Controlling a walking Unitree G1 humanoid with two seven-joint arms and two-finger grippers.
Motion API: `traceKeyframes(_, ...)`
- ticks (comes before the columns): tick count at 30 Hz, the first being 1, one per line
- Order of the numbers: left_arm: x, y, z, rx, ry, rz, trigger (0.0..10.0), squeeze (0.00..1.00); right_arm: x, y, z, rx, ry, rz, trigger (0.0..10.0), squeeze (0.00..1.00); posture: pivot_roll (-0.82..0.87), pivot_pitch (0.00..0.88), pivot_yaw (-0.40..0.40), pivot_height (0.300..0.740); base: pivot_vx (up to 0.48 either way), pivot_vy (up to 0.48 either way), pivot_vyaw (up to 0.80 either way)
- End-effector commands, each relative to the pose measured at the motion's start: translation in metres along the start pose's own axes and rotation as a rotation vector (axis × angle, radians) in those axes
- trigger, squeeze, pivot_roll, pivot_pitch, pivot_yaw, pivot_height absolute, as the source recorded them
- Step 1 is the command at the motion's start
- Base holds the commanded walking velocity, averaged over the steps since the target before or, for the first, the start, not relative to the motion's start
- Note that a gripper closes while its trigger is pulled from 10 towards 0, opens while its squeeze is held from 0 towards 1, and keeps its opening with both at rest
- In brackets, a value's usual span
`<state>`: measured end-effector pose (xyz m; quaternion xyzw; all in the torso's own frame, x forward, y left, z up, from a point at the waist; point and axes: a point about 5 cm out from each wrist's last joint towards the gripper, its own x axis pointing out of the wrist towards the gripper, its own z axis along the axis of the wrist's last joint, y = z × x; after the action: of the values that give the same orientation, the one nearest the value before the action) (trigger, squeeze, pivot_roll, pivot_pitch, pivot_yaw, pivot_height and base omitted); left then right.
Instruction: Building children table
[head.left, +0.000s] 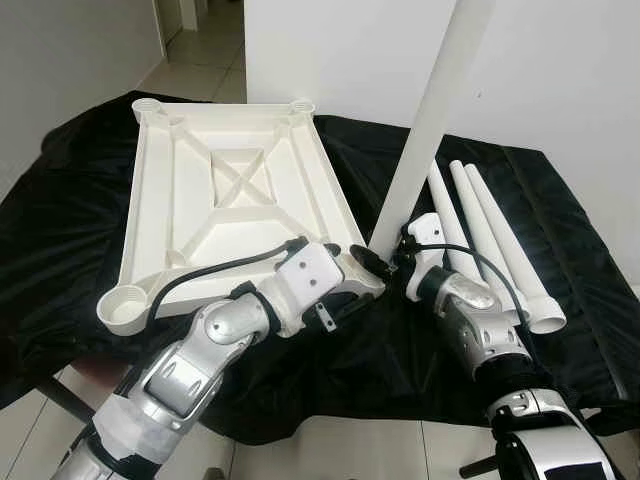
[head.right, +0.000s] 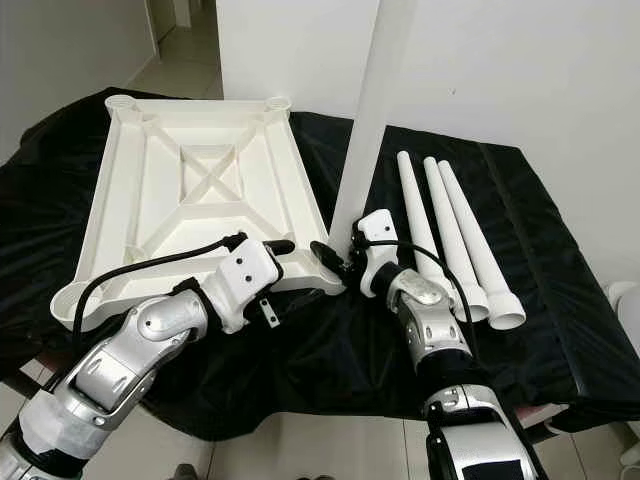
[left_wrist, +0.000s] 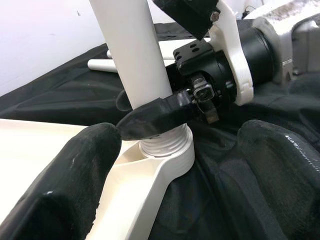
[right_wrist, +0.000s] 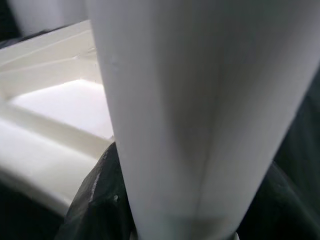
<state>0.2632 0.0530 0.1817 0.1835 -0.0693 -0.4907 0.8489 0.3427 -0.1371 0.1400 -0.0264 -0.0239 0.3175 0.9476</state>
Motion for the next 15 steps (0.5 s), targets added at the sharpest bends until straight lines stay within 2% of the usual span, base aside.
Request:
traceKeyframes(1, 0.0, -0.001, 0.001, 0.004, 0.002, -0.006, 10.0, 0.0, -0.002, 0.004, -0.011, 0.027, 0.053, -0.036, 10.0, 0.0, 0.07, 0.082, -0.076, 0.74, 0.0, 0.0, 0.0)
traceKeyframes(4, 0.0, -0.002, 0.001, 0.002, 0.001, -0.007, 10.0, 0.0, -0.002, 0.007, -0.012, 0.042, 0.049, -0.1, 10.0, 0.0, 0.07, 0.084, -0.078, 0.74, 0.0, 0.0, 0.0)
traceKeyframes(10, -0.001, -0.003, 0.0, -0.001, 0.002, -0.005, 10.0, 0.0, 0.001, 0.017, -0.014, 0.146, 0.051, -0.341, 10.0, 0.0, 0.07, 0.085, -0.088, 0.74, 0.0, 0.0, 0.0)
traceKeyframes(12, -0.001, -0.003, 0.0, -0.001, 0.002, -0.005, 10.0, 0.0, 0.001, 0.017, -0.014, 0.146, 0.051, -0.341, 10.0, 0.0, 0.07, 0.085, -0.088, 0.74, 0.0, 0.0, 0.0)
traceKeyframes(13, -0.001, -0.003, 0.0, -0.001, 0.003, -0.003, 10.0, 0.0, 0.001, 0.022, -0.017, 0.155, 0.062, -0.485, 10.0, 0.0, 0.08, 0.081, -0.094, 0.74, 0.0, 0.0, 0.0)
traceKeyframes(14, -0.001, -0.003, 0.0, -0.001, 0.003, -0.003, 10.0, 0.0, 0.001, 0.022, -0.017, 0.155, 0.062, -0.485, 10.0, 0.0, 0.08, 0.081, -0.094, 0.74, 0.0, 0.0, 0.0)
traceKeyframes(15, -0.001, -0.002, 0.0, 0.001, 0.004, 0.001, 10.0, 0.0, 0.0, 0.025, -0.017, 0.152, 0.055, -0.587, 10.0, 0.0, 0.08, 0.081, -0.094, 0.74, 0.0, 0.0, 0.0)
